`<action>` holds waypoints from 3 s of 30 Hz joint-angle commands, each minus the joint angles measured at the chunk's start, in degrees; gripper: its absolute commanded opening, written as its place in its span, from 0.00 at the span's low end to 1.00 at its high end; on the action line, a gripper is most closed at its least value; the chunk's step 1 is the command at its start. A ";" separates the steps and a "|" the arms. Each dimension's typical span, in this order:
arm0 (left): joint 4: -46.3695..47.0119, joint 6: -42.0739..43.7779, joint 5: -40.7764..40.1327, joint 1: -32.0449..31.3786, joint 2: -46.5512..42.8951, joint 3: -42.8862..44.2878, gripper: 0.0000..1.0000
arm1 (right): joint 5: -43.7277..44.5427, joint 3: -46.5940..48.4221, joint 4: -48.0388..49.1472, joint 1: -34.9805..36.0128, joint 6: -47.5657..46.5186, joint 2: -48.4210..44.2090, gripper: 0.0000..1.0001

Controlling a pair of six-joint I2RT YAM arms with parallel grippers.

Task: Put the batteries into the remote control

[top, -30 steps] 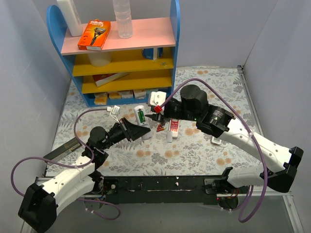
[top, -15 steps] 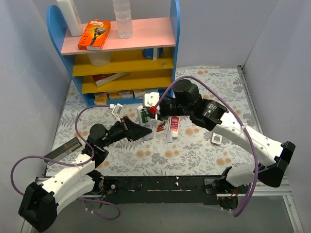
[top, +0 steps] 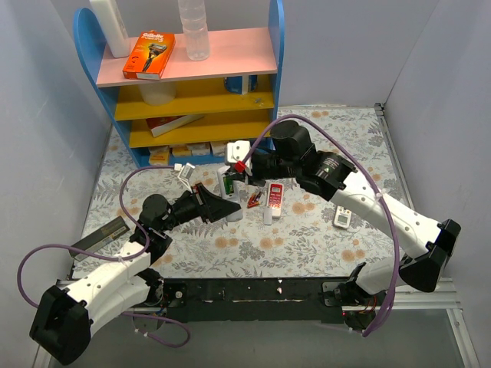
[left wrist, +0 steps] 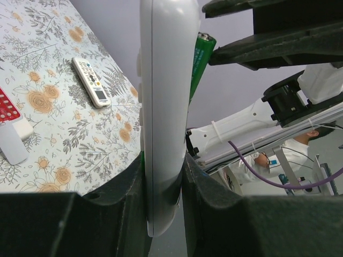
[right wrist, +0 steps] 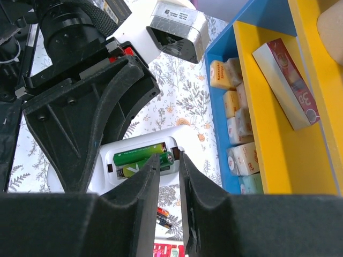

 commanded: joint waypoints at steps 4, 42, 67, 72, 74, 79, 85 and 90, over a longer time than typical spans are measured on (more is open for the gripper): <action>3.86 -0.21 0.60 -0.07 -0.13 1.97 0.00 | -2.07 0.93 -0.47 -0.91 1.32 -0.20 0.24; 3.60 -0.30 1.65 -0.07 2.07 3.37 0.00 | -2.86 3.12 -0.03 -1.00 2.37 0.68 0.30; 8.95 -1.97 -1.25 -0.07 1.89 8.11 0.00 | -4.45 -14.18 6.38 -2.58 10.10 -3.36 0.19; 9.39 -2.32 -1.25 0.02 1.36 8.30 0.00 | -0.06 -22.00 12.17 -2.67 11.25 -5.56 0.25; 10.01 -2.84 -1.42 0.02 0.93 7.94 0.00 | 3.27 -25.94 14.46 -2.59 11.43 -6.70 0.28; 10.45 -3.37 -1.86 -0.07 0.31 7.77 0.00 | 7.16 -29.75 18.25 -2.59 11.51 -7.85 0.53; 6.94 -1.45 -3.45 -0.07 0.66 6.19 0.00 | 4.61 -26.16 18.60 -2.59 14.67 -8.02 0.59; -0.95 3.56 -7.04 -0.07 0.57 3.11 0.00 | 4.60 -22.72 19.65 -2.59 19.59 -10.31 0.63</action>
